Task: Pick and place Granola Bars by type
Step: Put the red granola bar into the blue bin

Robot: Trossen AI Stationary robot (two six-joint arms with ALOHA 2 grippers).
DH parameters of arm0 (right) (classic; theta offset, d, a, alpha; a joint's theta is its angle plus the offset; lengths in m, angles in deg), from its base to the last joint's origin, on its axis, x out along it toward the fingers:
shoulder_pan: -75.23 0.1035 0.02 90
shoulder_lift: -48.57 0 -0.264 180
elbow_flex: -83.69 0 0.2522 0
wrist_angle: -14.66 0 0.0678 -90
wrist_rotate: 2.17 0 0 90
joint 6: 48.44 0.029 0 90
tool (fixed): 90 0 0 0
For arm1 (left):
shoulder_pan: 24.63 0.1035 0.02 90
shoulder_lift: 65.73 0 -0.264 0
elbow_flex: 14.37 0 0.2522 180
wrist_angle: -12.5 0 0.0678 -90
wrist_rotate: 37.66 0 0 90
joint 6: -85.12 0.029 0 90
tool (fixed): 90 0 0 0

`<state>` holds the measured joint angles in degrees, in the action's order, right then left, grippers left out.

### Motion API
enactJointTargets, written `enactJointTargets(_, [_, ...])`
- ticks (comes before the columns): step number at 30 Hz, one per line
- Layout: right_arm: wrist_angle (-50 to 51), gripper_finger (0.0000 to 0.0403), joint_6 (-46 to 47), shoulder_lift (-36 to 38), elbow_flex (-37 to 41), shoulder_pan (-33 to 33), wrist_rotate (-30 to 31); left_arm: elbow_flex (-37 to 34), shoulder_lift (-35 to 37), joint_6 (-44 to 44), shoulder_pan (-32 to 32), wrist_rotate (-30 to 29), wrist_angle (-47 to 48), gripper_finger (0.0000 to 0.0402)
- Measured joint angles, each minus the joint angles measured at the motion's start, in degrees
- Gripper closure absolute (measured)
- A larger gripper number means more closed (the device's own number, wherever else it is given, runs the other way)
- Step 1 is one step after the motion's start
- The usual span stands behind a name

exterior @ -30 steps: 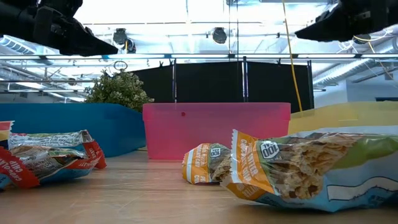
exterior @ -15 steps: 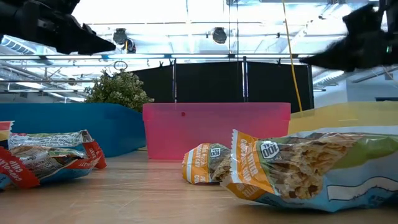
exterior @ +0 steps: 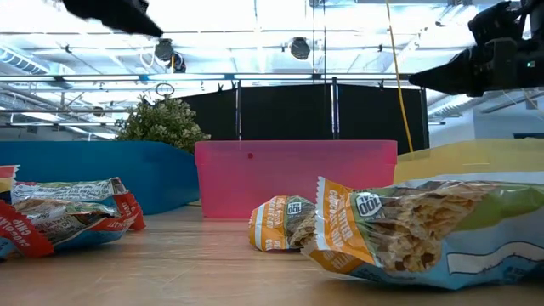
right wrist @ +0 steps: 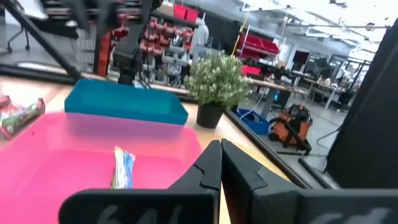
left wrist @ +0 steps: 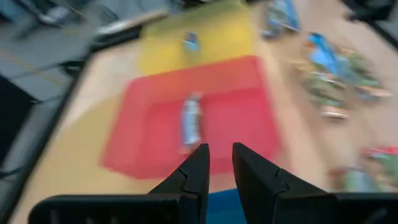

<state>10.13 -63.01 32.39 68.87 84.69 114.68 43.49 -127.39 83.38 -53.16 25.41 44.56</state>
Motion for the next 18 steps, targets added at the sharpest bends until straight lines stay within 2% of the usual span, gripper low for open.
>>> enactJointTargets(3, [0.1, 0.0403, 0.0, -0.1, 0.1, 0.0, 0.0, 7.9, -9.2, -6.9, -5.2, 1.6, 11.8, 0.0319])
enactJointTargets(5, [0.0, 0.0403, 0.0, -0.1, 0.1, 0.0, 0.0, 12.2, -14.9, -12.2, -8.3, 2.8, 16.3, 0.0307])
enactJointTargets(10, [-0.1, 0.0403, 0.0, -0.1, 0.1, 0.0, 0.0, 19.4, -25.6, -22.3, -12.8, 6.4, 19.3, 0.0236])
enactJointTargets(14, [-0.3, 0.0403, 0.0, -0.1, 0.1, 0.0, -0.1, 23.1, -31.0, -23.5, -15.0, 8.8, 18.9, 0.0172])
enactJointTargets(18, [-0.3, 0.0403, -0.8, -0.1, 0.2, 0.0, -0.1, 23.6, -34.9, -23.5, -16.6, 9.0, 19.6, 0.0129])
